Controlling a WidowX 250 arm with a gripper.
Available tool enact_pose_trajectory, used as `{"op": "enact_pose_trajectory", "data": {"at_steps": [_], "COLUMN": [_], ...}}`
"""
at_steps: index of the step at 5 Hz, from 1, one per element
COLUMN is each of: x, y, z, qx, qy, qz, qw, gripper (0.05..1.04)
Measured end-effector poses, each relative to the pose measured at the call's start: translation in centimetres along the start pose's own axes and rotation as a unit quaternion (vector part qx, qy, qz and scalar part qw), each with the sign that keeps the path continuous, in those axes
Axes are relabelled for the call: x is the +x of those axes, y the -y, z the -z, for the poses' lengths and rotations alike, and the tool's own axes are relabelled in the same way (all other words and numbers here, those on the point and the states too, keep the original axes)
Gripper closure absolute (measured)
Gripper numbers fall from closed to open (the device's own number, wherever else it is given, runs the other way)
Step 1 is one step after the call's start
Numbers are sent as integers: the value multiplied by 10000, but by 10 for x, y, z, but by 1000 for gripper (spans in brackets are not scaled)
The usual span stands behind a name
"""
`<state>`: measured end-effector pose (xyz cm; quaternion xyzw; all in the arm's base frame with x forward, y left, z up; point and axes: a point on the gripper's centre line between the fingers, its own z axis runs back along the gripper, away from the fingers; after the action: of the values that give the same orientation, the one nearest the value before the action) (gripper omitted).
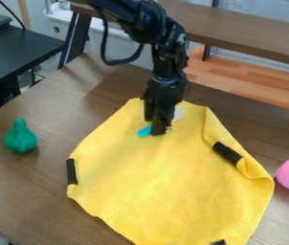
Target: Move the blue fork from cloth to left side of the table
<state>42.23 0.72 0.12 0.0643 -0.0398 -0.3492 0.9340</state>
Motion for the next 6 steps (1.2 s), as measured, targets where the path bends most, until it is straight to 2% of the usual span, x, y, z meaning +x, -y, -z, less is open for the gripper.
{"op": "enact_pose_trajectory", "data": {"at_steps": [1,2,3,4,5,6], "x": [0,0,-1,-5,-7,-21], "y": [2,3,3,10,14,4], "z": [3,3,3,0,-30,-45], "qx": [-9,-18,-22,-132,-111,-71], "qy": [-56,-68,-84,-79,185,318], "qz": [41,56,76,103,108,-129], "qw": [10000,10000,9999,9998,9997,9994], "gripper": [768,847,847,847,847,847]}}
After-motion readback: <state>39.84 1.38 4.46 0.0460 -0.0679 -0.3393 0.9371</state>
